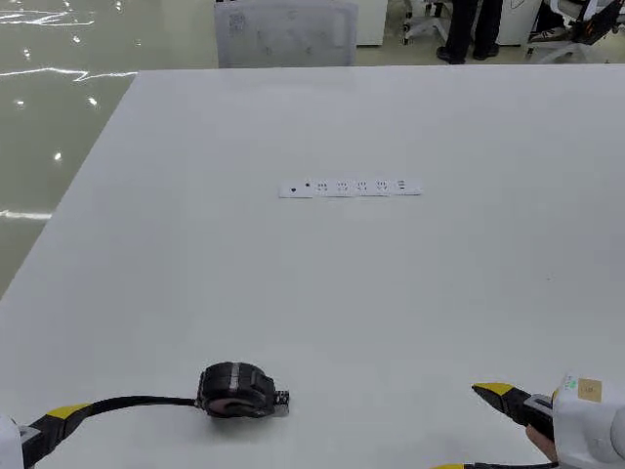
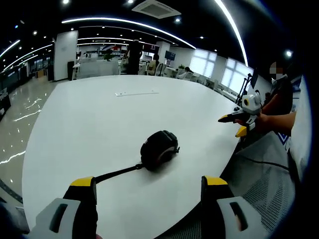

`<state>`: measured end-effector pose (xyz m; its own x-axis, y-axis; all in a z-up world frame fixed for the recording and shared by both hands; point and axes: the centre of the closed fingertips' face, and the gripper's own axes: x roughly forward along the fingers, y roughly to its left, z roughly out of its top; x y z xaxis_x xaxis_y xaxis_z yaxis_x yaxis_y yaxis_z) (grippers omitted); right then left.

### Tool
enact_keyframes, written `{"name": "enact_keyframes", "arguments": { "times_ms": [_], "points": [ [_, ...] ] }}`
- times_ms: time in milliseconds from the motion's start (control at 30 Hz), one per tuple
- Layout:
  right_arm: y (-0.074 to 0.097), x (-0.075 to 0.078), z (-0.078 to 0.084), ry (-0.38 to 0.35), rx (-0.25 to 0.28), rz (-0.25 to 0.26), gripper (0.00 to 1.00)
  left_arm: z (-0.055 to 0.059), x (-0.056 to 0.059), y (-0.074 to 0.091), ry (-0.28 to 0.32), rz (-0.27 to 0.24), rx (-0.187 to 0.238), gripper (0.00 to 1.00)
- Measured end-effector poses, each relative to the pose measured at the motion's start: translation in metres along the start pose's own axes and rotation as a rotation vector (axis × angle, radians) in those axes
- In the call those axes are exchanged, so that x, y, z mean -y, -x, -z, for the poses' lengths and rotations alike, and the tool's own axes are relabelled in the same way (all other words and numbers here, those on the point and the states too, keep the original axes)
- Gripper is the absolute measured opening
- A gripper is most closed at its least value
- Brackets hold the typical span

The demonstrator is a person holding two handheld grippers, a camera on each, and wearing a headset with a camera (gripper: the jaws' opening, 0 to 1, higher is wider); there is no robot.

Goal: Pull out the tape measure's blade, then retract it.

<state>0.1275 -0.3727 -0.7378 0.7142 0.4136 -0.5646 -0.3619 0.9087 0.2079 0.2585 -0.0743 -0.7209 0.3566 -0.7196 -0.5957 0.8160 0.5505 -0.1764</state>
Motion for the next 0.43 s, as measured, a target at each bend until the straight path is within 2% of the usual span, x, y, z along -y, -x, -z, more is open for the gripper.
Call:
{"name": "enact_keyframes", "arguments": {
  "times_ms": [433],
  "points": [
    [0.0049, 0.0016, 0.0021, 0.006, -0.013, 0.006, 0.86, 0.0019, -0.0022, 0.0035, 0.015, 0.002, -0.003, 0.83]
  ]
}}
